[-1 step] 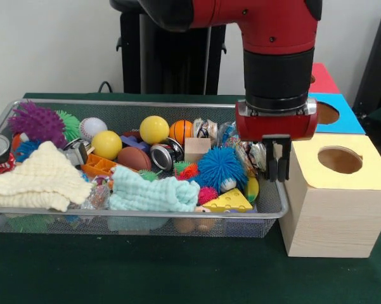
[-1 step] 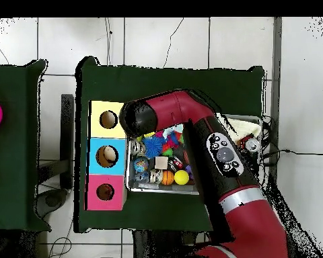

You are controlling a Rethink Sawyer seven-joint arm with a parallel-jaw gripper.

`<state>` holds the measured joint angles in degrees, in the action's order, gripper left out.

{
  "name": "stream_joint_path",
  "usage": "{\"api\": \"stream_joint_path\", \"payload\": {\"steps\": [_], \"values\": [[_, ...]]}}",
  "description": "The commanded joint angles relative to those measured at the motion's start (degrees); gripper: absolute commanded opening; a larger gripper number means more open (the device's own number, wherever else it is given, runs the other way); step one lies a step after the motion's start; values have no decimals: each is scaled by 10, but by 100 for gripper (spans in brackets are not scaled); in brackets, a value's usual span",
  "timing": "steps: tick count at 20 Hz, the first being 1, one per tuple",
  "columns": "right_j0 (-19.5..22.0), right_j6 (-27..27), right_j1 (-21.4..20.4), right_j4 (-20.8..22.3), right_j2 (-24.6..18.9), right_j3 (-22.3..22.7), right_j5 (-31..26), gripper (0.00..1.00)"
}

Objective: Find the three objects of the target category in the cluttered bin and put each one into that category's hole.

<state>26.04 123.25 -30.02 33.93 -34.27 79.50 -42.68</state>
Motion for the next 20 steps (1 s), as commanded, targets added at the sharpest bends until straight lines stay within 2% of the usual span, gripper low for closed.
{"api": "stream_joint_path", "payload": {"steps": [1, 4, 8, 15, 20], "values": [[27, -269, 62, 40, -27, -77, -98, 0], [45, -308, 82, 43, -35, -101, -102, 0], [51, -335, 104, 41, -37, -130, -112, 0], [35, -351, 118, 32, -26, -163, -125, 0], [26, -351, 123, 27, -18, -164, -123, 0]]}}
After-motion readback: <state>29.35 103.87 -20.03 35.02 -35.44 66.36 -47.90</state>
